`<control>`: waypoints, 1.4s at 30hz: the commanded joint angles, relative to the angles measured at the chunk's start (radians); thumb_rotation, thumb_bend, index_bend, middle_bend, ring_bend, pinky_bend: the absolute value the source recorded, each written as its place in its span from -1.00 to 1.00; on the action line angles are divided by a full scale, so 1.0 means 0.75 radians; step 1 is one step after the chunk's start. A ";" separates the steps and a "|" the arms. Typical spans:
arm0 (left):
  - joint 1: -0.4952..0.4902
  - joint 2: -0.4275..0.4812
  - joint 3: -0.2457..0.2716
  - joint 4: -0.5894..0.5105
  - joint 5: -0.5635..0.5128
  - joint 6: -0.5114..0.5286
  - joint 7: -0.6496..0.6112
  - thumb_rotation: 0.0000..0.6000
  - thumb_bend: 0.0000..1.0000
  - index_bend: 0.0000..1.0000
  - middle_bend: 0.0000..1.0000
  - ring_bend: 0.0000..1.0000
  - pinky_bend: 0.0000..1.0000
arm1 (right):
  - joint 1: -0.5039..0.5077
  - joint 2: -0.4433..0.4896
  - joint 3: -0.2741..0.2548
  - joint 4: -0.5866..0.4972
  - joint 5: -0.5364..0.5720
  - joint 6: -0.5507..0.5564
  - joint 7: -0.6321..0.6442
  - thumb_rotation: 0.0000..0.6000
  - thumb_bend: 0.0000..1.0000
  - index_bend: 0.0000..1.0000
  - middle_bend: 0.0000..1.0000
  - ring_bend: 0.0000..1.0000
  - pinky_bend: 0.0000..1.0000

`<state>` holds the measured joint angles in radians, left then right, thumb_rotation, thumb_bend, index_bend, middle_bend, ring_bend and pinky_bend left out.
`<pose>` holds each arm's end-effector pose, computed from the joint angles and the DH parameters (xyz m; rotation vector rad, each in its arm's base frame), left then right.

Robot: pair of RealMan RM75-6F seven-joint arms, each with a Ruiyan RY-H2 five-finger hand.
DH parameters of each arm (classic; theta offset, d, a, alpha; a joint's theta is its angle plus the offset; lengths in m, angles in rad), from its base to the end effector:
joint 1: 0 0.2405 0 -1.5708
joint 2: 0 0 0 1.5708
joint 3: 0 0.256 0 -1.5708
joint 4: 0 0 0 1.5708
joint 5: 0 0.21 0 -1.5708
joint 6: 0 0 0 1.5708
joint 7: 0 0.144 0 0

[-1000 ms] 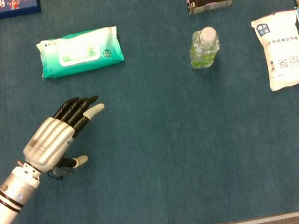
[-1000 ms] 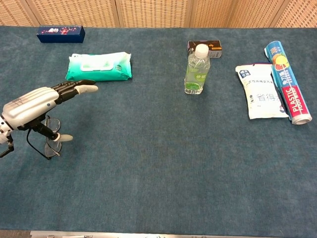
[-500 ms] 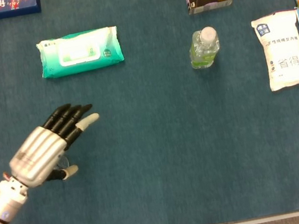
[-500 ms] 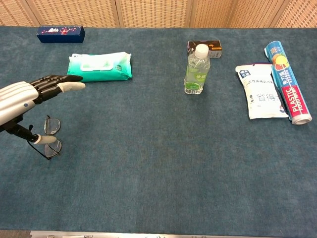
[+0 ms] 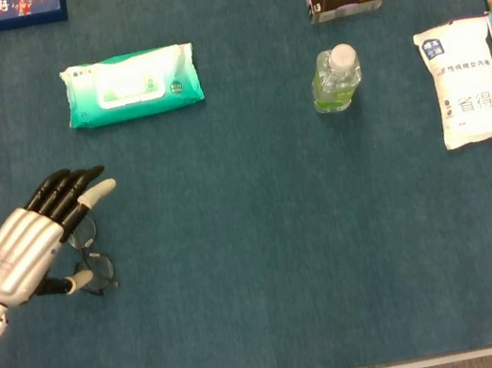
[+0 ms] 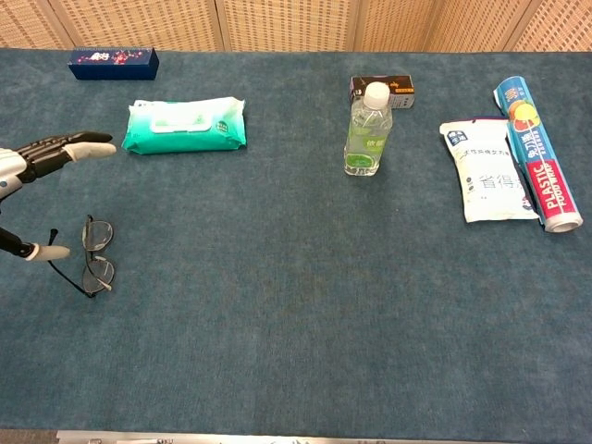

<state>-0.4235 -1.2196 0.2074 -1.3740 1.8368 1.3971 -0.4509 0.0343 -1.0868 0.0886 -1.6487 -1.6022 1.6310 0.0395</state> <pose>-0.2740 0.2167 0.0870 -2.0117 -1.0925 -1.1649 -0.2900 -0.1709 0.1848 1.3280 -0.7867 1.0733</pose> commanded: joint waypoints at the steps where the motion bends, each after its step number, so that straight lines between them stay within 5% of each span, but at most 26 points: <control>1: 0.011 0.019 0.015 -0.013 0.018 0.021 -0.020 1.00 -1.00 -1.00 -1.00 -1.00 -0.94 | 0.001 0.000 0.000 -0.001 -0.001 -0.001 -0.001 1.00 -0.98 -0.71 -0.60 -0.65 -0.35; 42: -0.001 -0.073 -0.027 0.128 -0.054 -0.090 -0.109 1.00 -1.00 -1.00 -1.00 -1.00 -0.94 | 0.003 -0.001 0.001 -0.004 0.006 -0.001 -0.005 1.00 -0.98 -0.71 -0.60 -0.65 -0.35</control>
<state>-0.4234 -1.2734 0.1866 -1.2785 1.7969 1.3308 -0.5331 0.0363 -1.0876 0.0895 -1.6516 -1.5978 1.6300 0.0356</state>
